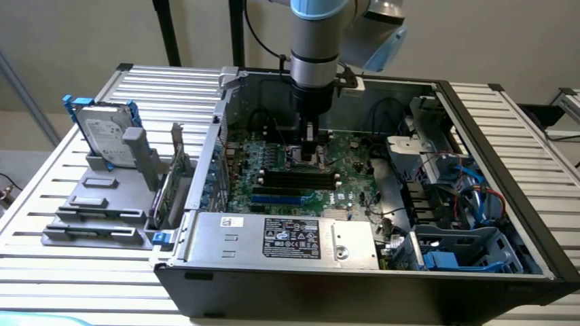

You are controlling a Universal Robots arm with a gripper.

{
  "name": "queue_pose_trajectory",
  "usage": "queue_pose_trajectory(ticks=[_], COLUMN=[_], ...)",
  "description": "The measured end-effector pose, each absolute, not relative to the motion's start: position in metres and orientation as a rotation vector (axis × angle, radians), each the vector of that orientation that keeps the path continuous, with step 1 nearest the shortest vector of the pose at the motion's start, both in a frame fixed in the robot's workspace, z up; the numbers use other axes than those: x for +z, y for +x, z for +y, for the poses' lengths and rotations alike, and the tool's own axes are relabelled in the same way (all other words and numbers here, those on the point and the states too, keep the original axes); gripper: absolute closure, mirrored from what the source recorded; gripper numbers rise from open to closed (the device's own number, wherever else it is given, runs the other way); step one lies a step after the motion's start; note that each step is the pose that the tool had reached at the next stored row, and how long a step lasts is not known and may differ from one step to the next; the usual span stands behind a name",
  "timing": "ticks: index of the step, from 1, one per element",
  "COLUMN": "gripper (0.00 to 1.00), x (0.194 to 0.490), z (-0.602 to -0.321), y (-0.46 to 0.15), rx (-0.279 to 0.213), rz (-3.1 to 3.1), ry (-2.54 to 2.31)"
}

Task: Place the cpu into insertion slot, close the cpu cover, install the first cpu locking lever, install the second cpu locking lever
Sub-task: 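Place the cpu into insertion slot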

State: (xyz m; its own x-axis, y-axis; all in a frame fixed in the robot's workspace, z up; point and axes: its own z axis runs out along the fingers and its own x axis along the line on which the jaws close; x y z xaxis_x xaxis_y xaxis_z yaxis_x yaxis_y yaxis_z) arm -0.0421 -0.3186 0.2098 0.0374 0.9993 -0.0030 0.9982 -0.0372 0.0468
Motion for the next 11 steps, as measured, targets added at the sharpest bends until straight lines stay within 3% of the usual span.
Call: queue_pose_trajectory(ticks=[3,7,11], gripper=[0.64,0.88,0.89], x=[0.211,0.212,0.213], z=[-0.319,-0.319,-0.320], y=[-0.045,-0.055,-0.071], rx=[0.047,0.048,0.048], rz=[2.155,2.155,2.155], ry=[2.236,2.237,2.237])
